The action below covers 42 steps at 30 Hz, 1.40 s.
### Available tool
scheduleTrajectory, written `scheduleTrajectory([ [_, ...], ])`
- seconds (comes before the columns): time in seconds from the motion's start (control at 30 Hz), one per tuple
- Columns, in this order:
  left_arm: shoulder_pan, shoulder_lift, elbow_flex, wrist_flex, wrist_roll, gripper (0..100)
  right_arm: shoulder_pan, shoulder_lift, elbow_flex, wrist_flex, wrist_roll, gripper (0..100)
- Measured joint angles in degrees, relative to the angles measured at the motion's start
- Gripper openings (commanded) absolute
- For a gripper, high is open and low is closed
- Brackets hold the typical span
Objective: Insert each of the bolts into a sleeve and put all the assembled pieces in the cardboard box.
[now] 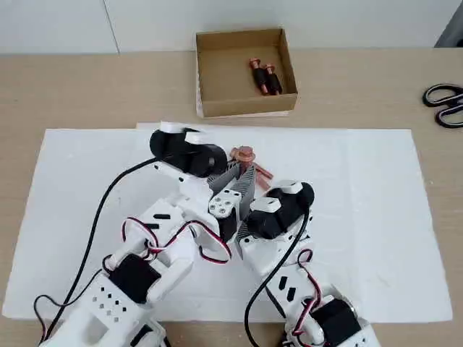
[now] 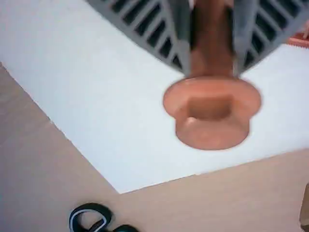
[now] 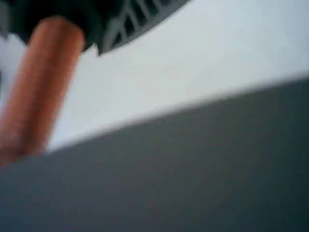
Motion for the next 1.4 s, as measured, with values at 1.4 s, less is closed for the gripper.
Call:
scheduleTrajectory([
  [1.4,2.2,-0.1,5.6,-8.8,-8.4,1,5.0,0.1,0.0,-1.5,-3.5,0.4],
])
